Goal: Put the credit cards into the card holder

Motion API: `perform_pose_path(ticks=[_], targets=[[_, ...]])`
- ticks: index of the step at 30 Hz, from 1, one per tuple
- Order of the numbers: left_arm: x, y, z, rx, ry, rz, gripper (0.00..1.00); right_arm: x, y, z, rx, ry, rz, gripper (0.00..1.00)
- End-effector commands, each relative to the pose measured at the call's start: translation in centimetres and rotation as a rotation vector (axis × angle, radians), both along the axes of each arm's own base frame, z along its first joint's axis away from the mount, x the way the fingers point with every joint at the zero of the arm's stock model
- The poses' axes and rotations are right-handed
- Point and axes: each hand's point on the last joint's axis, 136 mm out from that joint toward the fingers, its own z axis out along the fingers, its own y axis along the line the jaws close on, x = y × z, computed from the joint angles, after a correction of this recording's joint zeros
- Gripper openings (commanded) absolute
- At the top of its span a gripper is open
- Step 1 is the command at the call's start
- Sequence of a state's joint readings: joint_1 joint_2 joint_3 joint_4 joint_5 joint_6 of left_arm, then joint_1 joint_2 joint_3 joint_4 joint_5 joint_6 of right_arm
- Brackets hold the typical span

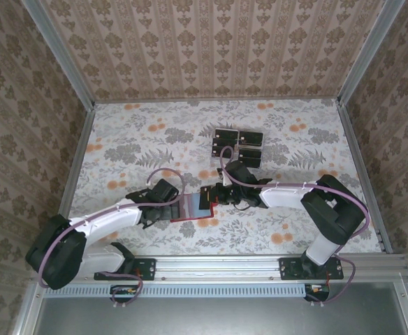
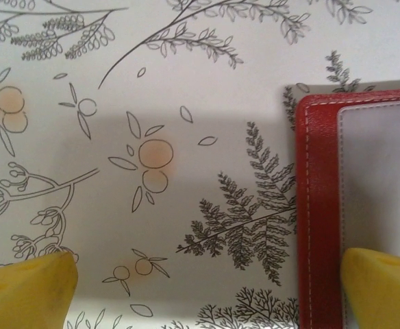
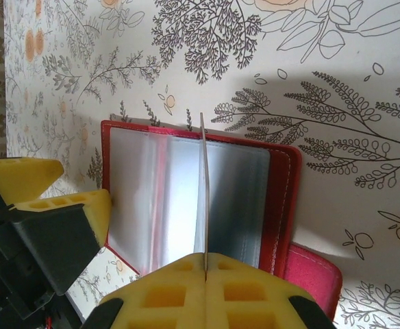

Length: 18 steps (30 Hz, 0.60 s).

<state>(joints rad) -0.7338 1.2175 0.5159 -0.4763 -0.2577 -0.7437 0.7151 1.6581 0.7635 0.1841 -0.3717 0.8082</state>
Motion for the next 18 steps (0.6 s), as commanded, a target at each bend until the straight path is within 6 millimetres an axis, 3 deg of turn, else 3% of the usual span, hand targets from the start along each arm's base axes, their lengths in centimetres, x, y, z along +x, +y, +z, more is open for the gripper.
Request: perform_pose_path(ticks=[1, 12, 18], targets=[[-1.0, 1.3, -0.6, 0.035, 0.022, 0.047, 1.00, -0.2, -0.3, -0.5, -0.008, 0.023, -0.002, 0.00], [-1.0, 1.3, -0.9, 0.031, 0.023, 0.058, 1.00, -0.8, 2.0, 3.8, 0.117, -0.071, 0.056, 0.00], [-0.9, 1.3, -0.7, 0.025, 0.015, 0.062, 1.00, -1.1, 3.0, 3.7, 0.125, -0.080, 0.072, 0.00]])
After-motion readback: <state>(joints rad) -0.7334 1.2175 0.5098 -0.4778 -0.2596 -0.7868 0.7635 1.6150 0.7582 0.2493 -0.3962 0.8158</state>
